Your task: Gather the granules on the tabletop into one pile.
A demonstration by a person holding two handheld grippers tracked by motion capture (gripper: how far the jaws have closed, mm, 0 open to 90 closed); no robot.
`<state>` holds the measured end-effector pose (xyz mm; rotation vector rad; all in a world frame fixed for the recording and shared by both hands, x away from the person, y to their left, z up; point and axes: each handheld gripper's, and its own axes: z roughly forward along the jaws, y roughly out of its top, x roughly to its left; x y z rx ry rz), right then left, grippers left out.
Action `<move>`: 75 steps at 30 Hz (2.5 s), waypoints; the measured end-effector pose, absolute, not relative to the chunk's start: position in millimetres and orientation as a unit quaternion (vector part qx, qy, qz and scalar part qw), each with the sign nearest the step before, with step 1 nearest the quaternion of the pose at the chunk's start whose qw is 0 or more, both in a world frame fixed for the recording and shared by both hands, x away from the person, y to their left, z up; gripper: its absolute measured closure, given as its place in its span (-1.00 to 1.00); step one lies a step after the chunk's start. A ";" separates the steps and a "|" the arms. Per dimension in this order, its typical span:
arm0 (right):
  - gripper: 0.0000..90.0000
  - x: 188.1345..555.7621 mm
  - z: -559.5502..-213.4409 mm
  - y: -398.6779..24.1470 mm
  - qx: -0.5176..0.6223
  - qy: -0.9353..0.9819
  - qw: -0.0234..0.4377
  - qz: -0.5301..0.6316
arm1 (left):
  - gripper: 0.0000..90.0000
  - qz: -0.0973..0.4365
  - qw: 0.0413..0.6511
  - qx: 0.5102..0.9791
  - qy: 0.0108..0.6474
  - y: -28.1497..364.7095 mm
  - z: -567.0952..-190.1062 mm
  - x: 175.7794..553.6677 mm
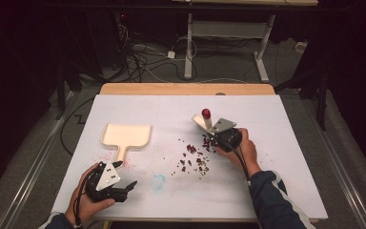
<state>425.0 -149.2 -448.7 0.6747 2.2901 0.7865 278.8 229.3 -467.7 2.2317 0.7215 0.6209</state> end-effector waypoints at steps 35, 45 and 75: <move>0.50 446.7 -442.4 -108.6 0.148 0.879 0.287 0.350 | -0.59 0.229 0.345 0.870 0.268 224.1 -470.0 281.2; 0.49 415.7 -453.1 -107.3 0.064 0.894 0.237 0.376 | -0.59 0.220 0.345 0.869 0.276 223.3 -471.0 280.2; 0.50 347.0 -400.1 -102.1 0.236 0.832 0.104 0.492 | -0.59 0.244 0.351 0.857 0.289 231.7 -462.7 278.3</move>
